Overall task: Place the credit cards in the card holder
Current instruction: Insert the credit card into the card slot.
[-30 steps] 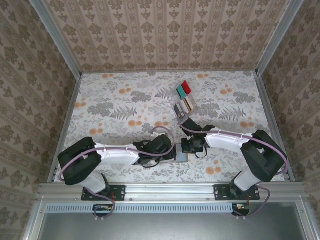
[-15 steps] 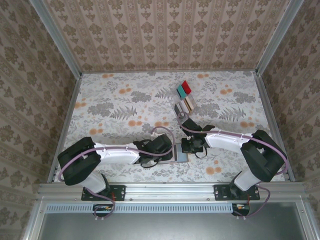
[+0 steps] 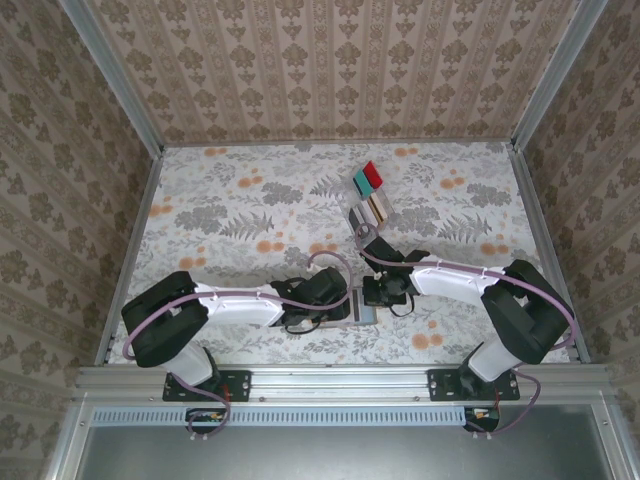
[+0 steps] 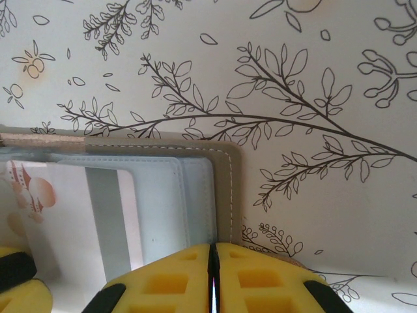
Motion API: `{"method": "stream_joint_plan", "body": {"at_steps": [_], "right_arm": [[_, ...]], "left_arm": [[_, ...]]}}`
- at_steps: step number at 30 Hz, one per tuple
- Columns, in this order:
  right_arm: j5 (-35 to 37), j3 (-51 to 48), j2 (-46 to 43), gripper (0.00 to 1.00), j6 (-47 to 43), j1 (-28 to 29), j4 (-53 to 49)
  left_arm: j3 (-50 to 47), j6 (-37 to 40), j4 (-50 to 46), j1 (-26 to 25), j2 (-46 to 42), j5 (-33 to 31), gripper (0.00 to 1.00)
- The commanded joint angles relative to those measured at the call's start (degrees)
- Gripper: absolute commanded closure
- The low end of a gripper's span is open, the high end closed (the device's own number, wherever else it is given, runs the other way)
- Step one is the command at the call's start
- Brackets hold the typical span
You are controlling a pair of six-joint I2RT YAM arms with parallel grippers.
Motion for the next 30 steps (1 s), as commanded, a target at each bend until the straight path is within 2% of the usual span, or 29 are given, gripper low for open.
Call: {"method": "stream_joint_plan", "body": {"at_steps": [1, 21, 30], "right_arm": [[1.7, -2.2, 3.0, 0.88, 1.3, 0.1, 0.7], [1.2, -2.9, 3.0, 0.88, 1.8, 0.1, 1.8], [1.5, -3.1, 2.8, 0.88, 1.9, 0.1, 1.6]], "left_arm": [[-0.7, 0.3, 1.3, 0.2, 1.0, 1.4, 0.71], [1.0, 4.2, 5.0, 0.2, 3.4, 6.1, 0.69], [1.1, 4.6, 4.9, 0.4, 3.4, 5.7, 0.68]]}}
